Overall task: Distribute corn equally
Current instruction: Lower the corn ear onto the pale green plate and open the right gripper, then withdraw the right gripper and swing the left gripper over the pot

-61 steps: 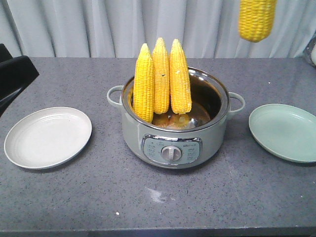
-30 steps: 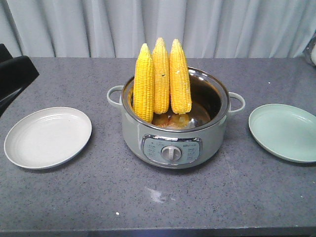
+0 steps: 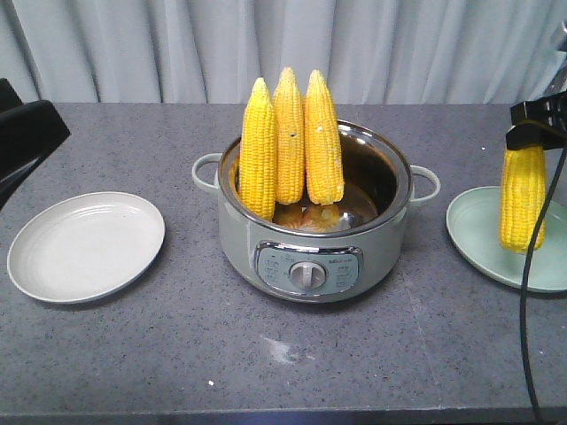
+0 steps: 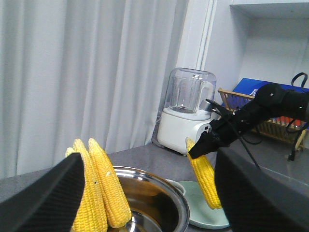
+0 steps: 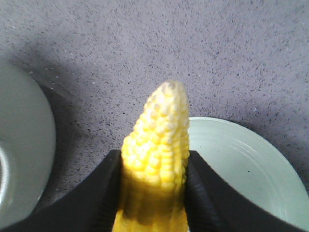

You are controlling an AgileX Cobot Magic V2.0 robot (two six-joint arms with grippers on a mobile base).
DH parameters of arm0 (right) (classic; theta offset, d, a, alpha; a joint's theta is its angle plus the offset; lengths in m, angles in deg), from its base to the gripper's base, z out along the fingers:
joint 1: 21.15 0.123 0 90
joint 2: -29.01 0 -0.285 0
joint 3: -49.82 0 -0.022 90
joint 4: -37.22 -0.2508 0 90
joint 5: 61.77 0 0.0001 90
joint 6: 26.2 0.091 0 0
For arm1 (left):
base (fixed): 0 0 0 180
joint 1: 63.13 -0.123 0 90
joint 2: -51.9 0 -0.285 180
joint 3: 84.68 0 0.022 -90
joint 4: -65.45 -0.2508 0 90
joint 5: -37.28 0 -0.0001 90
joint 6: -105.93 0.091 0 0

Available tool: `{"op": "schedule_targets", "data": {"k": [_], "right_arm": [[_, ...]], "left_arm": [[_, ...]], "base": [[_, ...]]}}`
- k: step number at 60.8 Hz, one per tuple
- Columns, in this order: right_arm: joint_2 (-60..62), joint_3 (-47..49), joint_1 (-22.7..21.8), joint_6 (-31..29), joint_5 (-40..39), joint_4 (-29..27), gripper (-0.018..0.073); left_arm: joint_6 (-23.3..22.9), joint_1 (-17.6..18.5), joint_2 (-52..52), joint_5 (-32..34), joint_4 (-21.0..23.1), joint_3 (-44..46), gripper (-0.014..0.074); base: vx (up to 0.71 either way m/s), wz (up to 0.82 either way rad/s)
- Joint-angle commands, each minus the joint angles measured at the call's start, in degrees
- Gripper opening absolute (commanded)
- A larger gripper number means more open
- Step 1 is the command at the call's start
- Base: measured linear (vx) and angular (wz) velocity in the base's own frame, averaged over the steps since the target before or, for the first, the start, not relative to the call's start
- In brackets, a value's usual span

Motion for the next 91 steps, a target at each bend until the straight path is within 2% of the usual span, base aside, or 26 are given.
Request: {"op": "schedule_targets", "data": {"k": [1, 13, 27, 36, 52, 60, 70, 77, 84, 91], "right_arm": [[1.1, 1.6, -0.4, -0.7, -3.4, -0.4, -0.0004], [-1.0, 1.6, -0.4, -0.7, -3.5, 2.5, 0.0004], [-2.9, 1.6, -0.4, -0.6, -1.7, 2.7, 0.0055], [-3.7, 1.6, -0.4, -0.3, -1.6, 2.7, 0.0148], [-3.7, 1.6, -0.4, 0.5, -2.0, 2.6, 0.0406], [-3.7, 1.6, -0.2, 1.9, -1.2, 2.3, 0.0468], [-3.2, 1.7, -0.2, 3.6, -0.8, 1.8, 0.0465], [-1.3, 1.8, -0.2, 3.8, 0.0, -0.6, 0.0443], [2.5, 1.8, -0.2, 0.0, 0.2, -5.9, 0.0372], [7.3, 1.8, -0.3, -5.3, 2.0, -12.5, 0.0253]], "left_arm": [[-0.7, 0.4, -0.1, 0.6, 2.8, 2.0, 0.0544], [-0.7, 0.4, -0.1, 0.6, 2.8, 2.0, 0.0544], [-0.7, 0.4, -0.1, 0.6, 2.8, 2.0, 0.0544], [-0.7, 0.4, -0.1, 0.7, 2.8, 2.0, 0.0544], [-0.7, 0.4, -0.1, 0.7, 2.8, 2.0, 0.0544], [-0.7, 0.4, -0.1, 0.7, 2.8, 2.0, 0.0544], [-0.7, 0.4, -0.1, 0.6, 2.8, 2.0, 0.0544], [-0.7, 0.4, -0.1, 0.7, 2.8, 2.0, 0.0544], [-0.7, 0.4, -0.1, 0.8, 2.8, 2.0, 0.0544], [-0.7, 0.4, -0.1, 0.8, 2.8, 2.0, 0.0544]], "base": [[0.00, 0.00], [0.00, 0.00], [0.00, 0.00], [0.00, 0.00], [0.00, 0.00], [0.00, 0.00], [0.00, 0.00], [0.00, 0.00], [0.00, 0.00], [0.00, 0.00]]}}
